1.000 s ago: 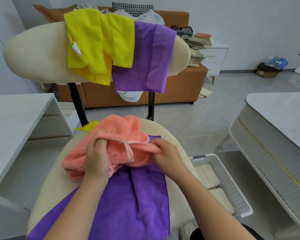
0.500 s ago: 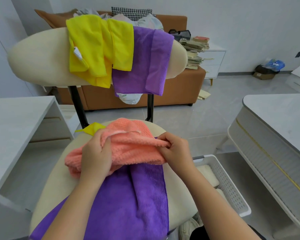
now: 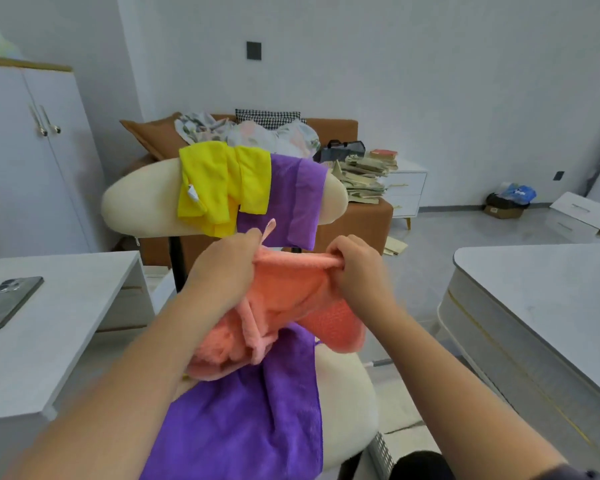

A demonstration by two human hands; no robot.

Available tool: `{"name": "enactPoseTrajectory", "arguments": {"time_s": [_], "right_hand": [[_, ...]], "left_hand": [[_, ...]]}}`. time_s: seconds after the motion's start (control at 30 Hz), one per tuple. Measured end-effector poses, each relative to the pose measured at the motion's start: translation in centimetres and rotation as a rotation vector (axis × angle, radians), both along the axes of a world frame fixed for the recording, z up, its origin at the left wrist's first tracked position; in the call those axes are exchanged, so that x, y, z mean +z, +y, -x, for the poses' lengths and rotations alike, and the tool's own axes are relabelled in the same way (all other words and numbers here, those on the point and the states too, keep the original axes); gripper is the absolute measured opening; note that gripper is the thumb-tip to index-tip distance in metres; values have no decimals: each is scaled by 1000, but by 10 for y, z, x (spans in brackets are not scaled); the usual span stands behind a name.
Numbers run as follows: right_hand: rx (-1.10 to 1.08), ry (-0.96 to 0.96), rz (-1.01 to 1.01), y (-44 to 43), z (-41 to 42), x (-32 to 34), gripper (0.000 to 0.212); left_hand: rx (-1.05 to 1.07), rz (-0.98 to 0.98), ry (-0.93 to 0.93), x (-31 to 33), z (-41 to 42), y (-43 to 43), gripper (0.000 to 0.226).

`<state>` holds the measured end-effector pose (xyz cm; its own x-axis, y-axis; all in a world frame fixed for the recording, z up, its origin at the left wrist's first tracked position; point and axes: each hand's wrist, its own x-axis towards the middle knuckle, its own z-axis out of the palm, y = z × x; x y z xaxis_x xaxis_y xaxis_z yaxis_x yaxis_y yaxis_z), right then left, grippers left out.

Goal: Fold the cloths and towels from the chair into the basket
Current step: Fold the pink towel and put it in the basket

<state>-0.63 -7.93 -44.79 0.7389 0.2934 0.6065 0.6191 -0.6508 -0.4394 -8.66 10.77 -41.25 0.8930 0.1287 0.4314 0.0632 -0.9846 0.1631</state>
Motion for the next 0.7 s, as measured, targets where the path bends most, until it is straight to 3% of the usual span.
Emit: {"name": "enactPoseTrajectory", "arguments": {"time_s": [0.13,0.3,0.47,0.6,0.7], "right_hand": [[-194,30,85,-15,-12,30,21],[-329,131,150,-46,-21,74,16],[-217,192,220,-72,-13,118,26],[-73,283,317,-81,-10,142,25],[-72,340,422,-85,-6,148,23]], "left_hand": [[62,-48,-140,61,12,-3,17],[296,-5,-202,110,18,20,36],[421,271,-38,134,3,52,32],[392,359,-130,135,-7,63,28],[453,342,-120,124,-11,73,40]]}}
